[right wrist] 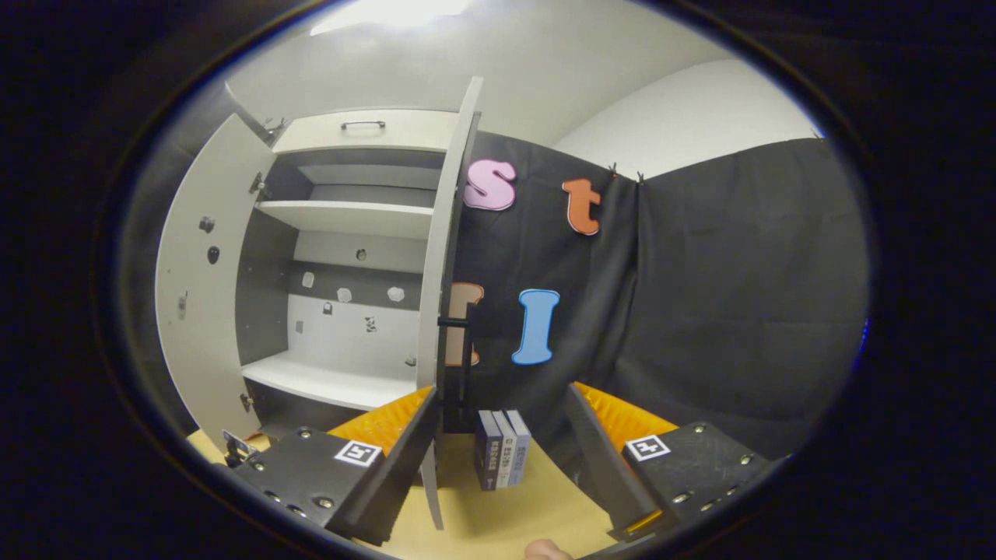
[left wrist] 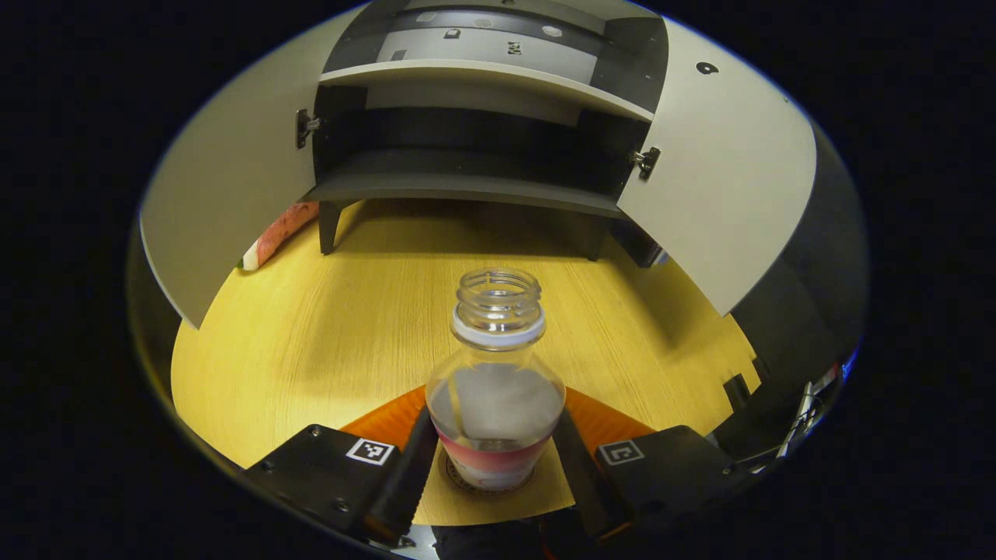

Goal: Grasp the bottle in the cabinet with the left hand and place it on the coaster, then close the right door with the right hand and the left door with the left hand.

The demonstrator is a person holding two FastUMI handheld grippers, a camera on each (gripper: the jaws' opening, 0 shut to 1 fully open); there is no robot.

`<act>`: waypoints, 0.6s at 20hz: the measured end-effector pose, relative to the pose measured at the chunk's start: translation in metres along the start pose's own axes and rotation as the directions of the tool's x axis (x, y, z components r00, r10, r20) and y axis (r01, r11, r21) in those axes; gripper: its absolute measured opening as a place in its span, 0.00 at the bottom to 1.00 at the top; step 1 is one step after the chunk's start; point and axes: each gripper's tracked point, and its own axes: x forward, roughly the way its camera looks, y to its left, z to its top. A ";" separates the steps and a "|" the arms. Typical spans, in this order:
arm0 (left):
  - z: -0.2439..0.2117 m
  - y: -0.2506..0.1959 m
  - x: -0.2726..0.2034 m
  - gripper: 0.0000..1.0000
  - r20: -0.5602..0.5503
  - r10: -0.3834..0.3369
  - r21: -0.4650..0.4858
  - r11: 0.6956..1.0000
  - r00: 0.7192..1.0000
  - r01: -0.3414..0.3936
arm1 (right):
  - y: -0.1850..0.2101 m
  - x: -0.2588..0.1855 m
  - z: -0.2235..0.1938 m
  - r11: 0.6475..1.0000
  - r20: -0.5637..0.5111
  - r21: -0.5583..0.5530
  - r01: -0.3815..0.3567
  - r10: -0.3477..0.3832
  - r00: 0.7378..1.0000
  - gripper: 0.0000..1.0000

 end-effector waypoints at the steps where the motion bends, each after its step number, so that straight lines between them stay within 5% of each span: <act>1: 0.004 -0.001 -0.002 0.82 0.026 -0.005 0.004 1.000 1.000 0.004 | -0.001 -0.001 -0.001 1.000 -0.004 0.002 0.000 0.000 1.000 0.98; 12: -0.013 -0.004 -0.008 0.83 -0.001 -0.003 0.017 1.000 1.000 0.003 | 0.000 -0.011 -0.008 1.000 -0.027 0.015 -0.008 0.008 1.000 0.98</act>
